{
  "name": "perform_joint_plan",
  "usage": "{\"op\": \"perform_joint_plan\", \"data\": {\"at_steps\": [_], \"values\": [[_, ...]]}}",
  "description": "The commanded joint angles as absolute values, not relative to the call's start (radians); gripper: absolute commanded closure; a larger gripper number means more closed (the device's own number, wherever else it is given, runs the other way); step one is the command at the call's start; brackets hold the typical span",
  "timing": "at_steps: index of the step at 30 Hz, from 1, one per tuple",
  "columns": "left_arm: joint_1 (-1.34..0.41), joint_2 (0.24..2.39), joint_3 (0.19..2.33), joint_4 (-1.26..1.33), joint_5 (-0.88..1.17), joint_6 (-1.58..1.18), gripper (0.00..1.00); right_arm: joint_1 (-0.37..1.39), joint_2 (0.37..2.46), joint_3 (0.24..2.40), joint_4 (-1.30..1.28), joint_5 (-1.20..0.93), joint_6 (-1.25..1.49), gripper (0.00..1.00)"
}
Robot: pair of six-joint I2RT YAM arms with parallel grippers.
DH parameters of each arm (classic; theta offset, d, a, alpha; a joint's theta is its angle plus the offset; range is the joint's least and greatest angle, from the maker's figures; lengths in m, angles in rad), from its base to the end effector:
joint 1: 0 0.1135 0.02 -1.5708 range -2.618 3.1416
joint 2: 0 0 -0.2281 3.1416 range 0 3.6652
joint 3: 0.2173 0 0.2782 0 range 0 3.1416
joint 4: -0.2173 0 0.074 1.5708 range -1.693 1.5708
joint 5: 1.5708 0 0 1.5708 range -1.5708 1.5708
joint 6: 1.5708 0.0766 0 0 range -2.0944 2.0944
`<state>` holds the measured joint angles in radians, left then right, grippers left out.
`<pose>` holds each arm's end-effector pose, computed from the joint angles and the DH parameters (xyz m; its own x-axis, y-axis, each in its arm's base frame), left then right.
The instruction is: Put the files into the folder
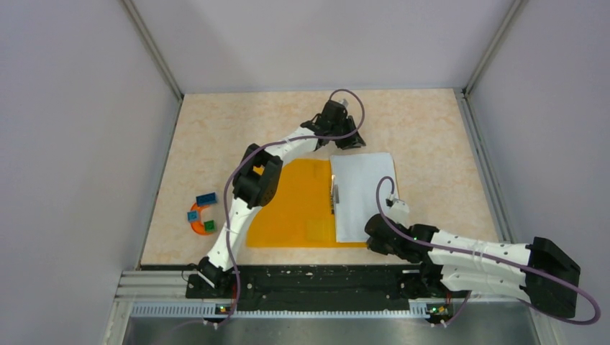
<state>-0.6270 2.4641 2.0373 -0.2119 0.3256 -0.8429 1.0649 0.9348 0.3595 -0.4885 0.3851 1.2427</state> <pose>0.4614 -0.3646 0.1112 -0.8915 -0.2276 -0.3918 0.1478 0.6713 -0.7263 0.1296 0.1745 0.0728 -0.8203 0.3298 -0.4673 0.1683 0.9200 0.3538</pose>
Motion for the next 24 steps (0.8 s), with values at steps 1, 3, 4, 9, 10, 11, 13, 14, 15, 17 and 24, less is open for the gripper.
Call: {"op": "perform_joint_plan", "data": {"at_steps": [1, 3, 4, 9, 10, 11, 13, 14, 15, 17, 24], "values": [[-0.632, 2.457, 1.992, -0.155, 0.342, -0.848, 0.72, 1.076, 0.95, 0.341, -0.483, 0.402, 1.255, 1.0], [-0.635, 2.451, 1.976, -0.152, 0.342, -0.848, 0.73, 1.076, 0.951, 0.338, -0.483, 0.402, 1.257, 1.0], [-0.635, 2.448, 1.968, -0.15, 0.342, -0.85, 0.74, 1.075, 0.951, 0.338, -0.483, 0.404, 1.258, 1.0], [-0.639, 2.442, 1.947, -0.151, 0.337, -0.85, 0.75, 1.076, 0.952, 0.335, -0.483, 0.403, 1.259, 1.0], [-0.64, 2.441, 1.946, -0.154, 0.338, -0.85, 0.75, 1.075, 0.951, 0.335, -0.483, 0.402, 1.259, 1.0], [-0.641, 2.438, 1.944, -0.157, 0.336, -0.85, 0.75, 1.076, 0.952, 0.334, -0.483, 0.402, 1.259, 1.0], [-0.645, 2.43, 1.931, -0.157, 0.333, -0.848, 0.76, 1.076, 0.951, 0.334, -0.482, 0.405, 1.26, 1.0], [-0.646, 2.424, 1.923, -0.156, 0.332, -0.849, 0.76, 1.076, 0.952, 0.334, -0.482, 0.404, 1.259, 1.0], [-0.647, 2.418, 1.913, -0.155, 0.329, -0.848, 0.77, 1.076, 0.951, 0.333, -0.483, 0.404, 1.26, 1.0], [-0.648, 2.409, 1.898, -0.15, 0.331, -0.847, 0.77, 1.076, 0.954, 0.334, -0.482, 0.403, 1.261, 1.0], [-0.65, 2.391, 1.857, -0.153, 0.332, -0.842, 0.8, 1.076, 0.972, 0.337, -0.467, 0.395, 1.257, 1.0]]}}
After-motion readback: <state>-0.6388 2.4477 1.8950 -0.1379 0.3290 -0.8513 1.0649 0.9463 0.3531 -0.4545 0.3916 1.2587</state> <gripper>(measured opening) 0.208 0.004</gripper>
